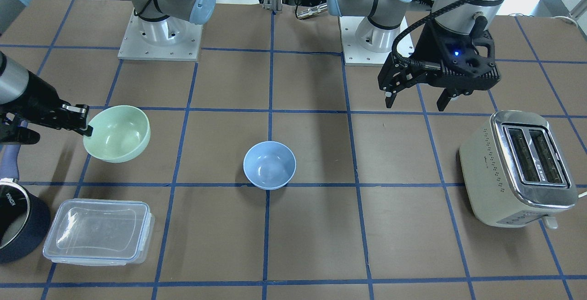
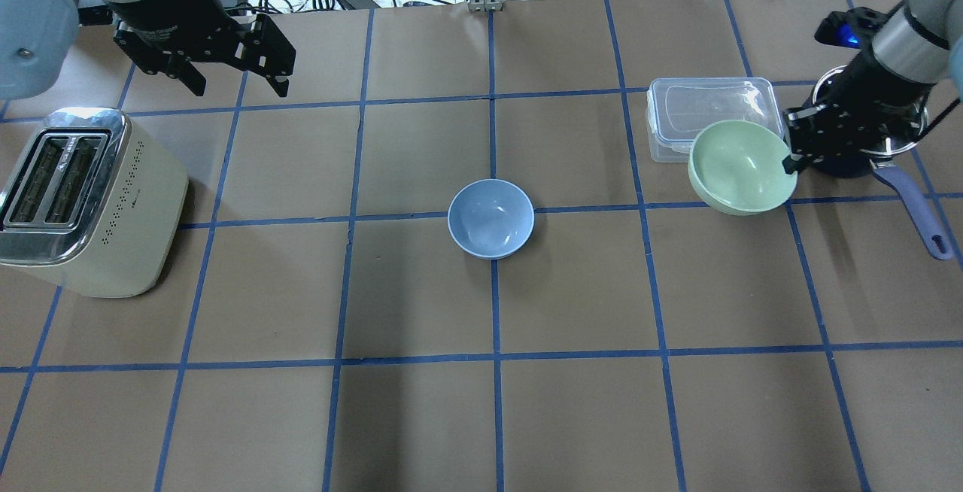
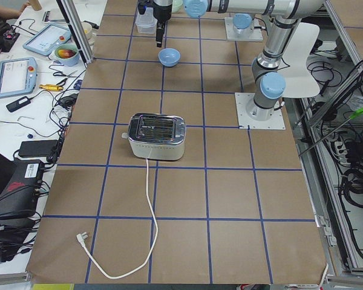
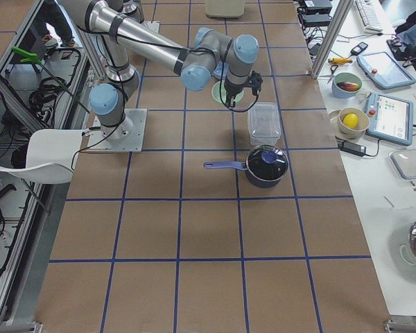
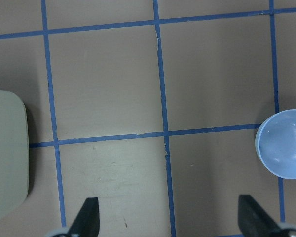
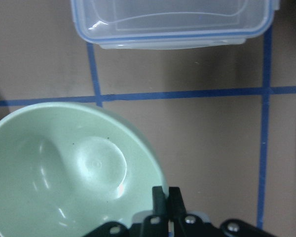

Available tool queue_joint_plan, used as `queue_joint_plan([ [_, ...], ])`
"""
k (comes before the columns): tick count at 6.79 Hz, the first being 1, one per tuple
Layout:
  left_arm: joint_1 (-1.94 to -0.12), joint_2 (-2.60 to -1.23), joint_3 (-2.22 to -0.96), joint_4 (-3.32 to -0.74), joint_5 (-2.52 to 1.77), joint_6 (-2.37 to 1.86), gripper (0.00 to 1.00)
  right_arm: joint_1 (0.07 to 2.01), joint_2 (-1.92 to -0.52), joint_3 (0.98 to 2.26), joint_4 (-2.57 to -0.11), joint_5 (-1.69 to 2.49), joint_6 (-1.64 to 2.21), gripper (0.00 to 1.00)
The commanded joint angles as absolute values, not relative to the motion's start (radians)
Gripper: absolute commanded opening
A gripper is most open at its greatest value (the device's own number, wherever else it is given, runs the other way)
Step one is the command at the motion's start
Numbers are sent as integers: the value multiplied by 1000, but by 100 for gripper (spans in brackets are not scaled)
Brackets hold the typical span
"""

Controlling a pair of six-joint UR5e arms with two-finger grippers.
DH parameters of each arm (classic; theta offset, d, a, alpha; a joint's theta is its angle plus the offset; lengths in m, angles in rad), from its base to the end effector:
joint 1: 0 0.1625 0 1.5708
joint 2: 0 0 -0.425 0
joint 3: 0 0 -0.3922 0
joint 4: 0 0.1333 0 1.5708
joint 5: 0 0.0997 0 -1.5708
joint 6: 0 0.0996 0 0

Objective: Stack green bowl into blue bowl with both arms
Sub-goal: 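Lift the green bowl with the right gripper and carry it over the blue bowl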

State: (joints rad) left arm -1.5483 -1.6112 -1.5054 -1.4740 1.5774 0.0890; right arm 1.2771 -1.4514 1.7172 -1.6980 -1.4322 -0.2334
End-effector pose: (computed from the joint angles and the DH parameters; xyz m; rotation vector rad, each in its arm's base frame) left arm -0.1209 -0.5232 0.5102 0.1032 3.1208 -0.1895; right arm -0.0081 -0.5347 0.3700 0.1038 2.9667 0.1453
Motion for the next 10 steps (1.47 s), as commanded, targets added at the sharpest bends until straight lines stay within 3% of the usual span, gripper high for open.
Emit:
queue_joint_plan([
  [1, -1548, -1603, -1506, -1470, 1578, 89, 100, 1508, -1413, 1666, -1706, -1425, 84, 0],
  [4, -1548, -1605, -1506, -1470, 1575, 89, 100, 1734, -1313, 1614, -1755, -1424, 314, 0],
  [10, -1549, -1612, -1506, -1468, 1575, 75, 100, 1809, -1152, 1620, -1873, -1416, 304, 0],
])
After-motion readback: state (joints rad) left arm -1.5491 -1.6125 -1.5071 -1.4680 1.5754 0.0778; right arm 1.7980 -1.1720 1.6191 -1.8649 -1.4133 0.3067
